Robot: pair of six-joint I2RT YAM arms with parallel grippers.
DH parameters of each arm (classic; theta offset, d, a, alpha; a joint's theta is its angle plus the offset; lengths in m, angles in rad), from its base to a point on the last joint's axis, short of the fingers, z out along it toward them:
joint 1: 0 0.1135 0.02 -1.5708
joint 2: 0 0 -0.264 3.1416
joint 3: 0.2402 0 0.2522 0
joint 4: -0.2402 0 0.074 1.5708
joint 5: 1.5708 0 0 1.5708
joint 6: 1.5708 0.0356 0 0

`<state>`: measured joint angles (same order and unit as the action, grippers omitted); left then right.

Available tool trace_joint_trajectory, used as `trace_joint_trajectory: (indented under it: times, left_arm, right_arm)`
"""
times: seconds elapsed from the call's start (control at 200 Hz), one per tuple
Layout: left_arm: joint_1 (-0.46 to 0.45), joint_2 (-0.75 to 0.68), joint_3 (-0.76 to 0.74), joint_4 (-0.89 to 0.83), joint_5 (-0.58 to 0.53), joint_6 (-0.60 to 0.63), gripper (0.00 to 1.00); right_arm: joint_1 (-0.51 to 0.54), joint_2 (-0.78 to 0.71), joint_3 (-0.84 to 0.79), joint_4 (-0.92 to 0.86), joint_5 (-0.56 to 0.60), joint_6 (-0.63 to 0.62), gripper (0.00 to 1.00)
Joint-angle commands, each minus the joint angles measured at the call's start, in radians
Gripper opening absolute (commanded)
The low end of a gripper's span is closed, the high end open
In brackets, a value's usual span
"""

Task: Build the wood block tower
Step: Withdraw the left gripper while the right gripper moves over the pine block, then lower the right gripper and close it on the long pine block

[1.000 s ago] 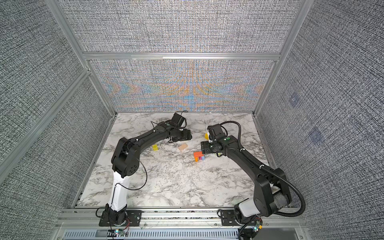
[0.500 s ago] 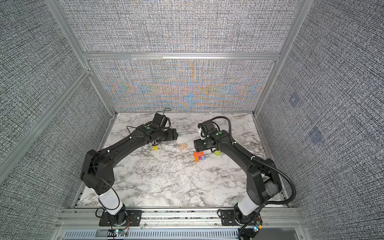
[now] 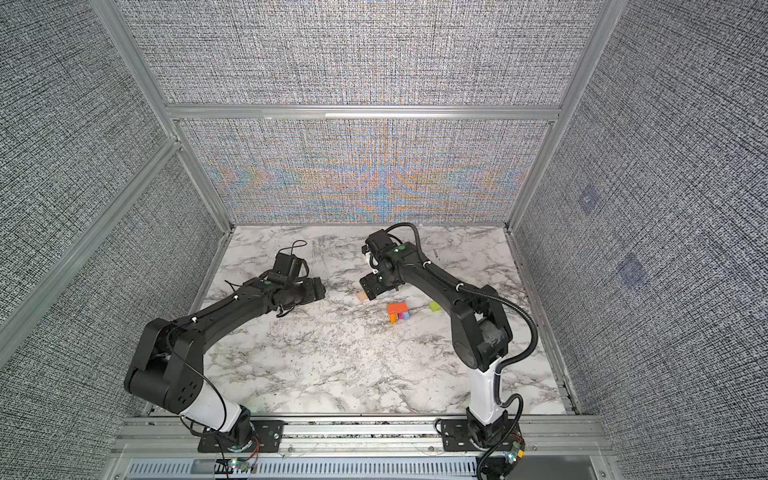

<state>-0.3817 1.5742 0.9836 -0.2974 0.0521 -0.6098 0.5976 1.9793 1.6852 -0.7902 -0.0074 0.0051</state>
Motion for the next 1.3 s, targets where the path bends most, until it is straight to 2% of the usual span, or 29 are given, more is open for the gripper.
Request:
trace_joint_trajectory:
  times: [0.0,0.285,0.81,1.296]
  left_arm:
    - [0.012,-0.011,-0.023,0.094,0.009,-0.018,0.91]
    - [0.012,0.031,-0.071,0.175,-0.030,-0.056,0.90]
    - [0.012,0.063,-0.076,0.193,-0.048,-0.056,0.90]
    - [0.012,0.067,-0.076,0.195,-0.036,-0.056,0.90]
  right_arm:
    - [0.012,0.049,0.049,-0.050,0.007,-0.028,0.89]
    - [0.040,0.208,0.200,-0.109,0.059,-0.010,0.88]
    - [0.055,0.373,0.393,-0.173,0.090,0.003,0.87]
    - [0.059,0.449,0.452,-0.194,0.082,0.001,0.86]
